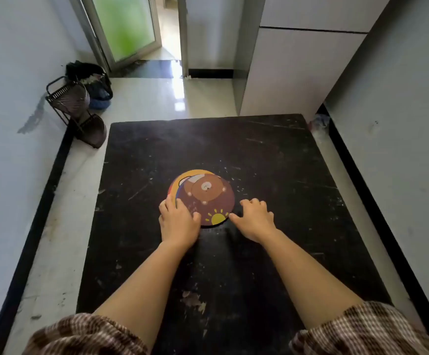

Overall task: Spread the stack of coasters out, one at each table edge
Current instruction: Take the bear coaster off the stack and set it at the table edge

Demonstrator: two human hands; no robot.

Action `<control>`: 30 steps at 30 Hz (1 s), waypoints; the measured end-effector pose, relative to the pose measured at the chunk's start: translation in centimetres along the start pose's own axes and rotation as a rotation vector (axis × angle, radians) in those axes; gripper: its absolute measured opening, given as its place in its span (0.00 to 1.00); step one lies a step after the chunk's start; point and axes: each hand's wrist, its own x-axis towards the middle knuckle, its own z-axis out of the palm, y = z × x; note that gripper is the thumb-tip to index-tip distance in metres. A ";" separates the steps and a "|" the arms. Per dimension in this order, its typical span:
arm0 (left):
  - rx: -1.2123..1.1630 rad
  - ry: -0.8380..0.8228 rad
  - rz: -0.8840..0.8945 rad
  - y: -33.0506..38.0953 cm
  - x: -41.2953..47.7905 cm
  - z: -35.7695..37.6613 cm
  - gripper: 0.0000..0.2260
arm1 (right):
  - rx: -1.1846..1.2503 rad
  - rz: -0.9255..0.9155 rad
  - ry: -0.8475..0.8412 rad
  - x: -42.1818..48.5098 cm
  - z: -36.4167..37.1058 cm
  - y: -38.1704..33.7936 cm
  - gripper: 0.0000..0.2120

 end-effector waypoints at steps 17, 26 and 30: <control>-0.238 0.109 -0.193 -0.9 2.1 3.4 0.25 | 0.311 0.110 0.214 2.5 2.8 -3.5 0.13; -0.876 0.098 -0.413 -0.1 1.3 1.8 0.11 | 0.718 0.077 0.190 0.9 0.4 -1.5 0.08; -1.043 -0.155 -0.485 -1.1 -2.4 1.8 0.19 | 0.847 0.054 0.103 -1.8 -0.4 1.6 0.10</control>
